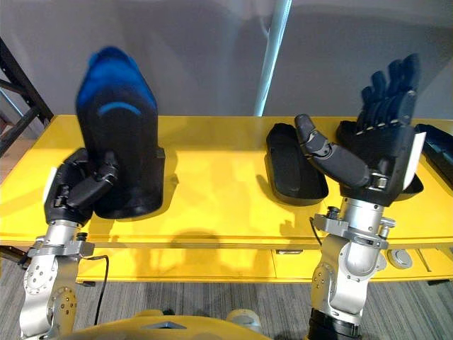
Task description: Walk over and take three plastic housings, then place them on the shelf
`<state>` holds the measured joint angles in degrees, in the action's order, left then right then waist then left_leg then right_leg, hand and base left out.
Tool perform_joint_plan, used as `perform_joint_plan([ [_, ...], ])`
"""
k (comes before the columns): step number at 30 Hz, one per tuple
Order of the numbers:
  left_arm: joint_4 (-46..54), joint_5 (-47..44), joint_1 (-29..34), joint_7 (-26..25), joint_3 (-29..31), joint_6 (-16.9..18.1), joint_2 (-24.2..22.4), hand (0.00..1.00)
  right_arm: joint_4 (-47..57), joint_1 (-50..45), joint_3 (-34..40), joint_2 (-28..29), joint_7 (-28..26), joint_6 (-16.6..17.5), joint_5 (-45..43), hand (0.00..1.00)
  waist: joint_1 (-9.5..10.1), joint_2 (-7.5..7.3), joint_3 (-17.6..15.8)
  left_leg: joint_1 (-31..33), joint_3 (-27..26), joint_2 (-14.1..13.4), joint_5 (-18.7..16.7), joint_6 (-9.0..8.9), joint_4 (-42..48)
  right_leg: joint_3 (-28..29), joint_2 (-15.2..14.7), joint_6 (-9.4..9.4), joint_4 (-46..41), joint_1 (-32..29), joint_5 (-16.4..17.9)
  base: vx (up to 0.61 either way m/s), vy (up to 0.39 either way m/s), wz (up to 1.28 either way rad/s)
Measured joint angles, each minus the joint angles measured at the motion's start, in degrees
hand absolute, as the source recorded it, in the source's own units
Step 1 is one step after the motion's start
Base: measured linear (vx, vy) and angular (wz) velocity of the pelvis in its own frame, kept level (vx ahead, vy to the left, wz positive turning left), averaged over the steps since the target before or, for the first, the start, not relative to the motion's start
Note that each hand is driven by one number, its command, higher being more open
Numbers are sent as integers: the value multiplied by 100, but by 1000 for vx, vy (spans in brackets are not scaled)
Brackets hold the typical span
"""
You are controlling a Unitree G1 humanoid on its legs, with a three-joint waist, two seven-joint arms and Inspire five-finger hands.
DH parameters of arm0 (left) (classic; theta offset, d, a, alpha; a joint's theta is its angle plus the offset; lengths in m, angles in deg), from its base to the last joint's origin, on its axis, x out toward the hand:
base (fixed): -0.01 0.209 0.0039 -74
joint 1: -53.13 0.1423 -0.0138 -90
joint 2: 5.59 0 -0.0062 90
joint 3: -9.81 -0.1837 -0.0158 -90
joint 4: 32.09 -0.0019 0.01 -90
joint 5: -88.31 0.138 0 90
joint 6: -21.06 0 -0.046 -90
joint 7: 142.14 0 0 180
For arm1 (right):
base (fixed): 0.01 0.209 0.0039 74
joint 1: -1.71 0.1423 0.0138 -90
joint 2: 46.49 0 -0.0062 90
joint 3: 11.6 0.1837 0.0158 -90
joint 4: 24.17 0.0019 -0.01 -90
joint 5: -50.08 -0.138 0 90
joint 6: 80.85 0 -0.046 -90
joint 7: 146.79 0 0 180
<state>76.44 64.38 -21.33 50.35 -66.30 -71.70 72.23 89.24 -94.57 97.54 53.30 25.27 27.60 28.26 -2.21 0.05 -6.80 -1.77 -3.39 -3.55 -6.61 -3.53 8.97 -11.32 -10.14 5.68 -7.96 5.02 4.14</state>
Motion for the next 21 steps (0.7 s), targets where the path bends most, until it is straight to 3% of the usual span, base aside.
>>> perform_joint_plan([
  [3,-786,-514,-125,20,-113,-280,189,0,-109,-33,-332,-12,-445,-136,-114,100,-119,21,12,-97,-255,-15,85,5,-173,98,-11,20,105,-4,-81,-20,20,-15],
  [9,-1669,-746,-1013,-131,-242,-254,610,0,-461,6,-892,-350,-958,-260,-166,100,-157,79,47,-195,-461,1,242,7,-342,257,0,28,162,-72,-163,-5,11,-13],
  [15,-2775,-1019,-1908,-544,-436,-285,783,0,-700,440,-1302,-564,-1149,-303,-169,100,-242,122,68,-382,-565,31,421,7,-647,362,9,33,298,-36,-274,-13,9,-10],
  [21,-3554,-1139,-2530,-653,-508,-511,812,0,-703,800,-1586,-928,-1458,-289,-360,100,-292,155,87,-581,-605,65,600,20,-981,397,15,70,324,-3,-311,-29,1,-3],
])
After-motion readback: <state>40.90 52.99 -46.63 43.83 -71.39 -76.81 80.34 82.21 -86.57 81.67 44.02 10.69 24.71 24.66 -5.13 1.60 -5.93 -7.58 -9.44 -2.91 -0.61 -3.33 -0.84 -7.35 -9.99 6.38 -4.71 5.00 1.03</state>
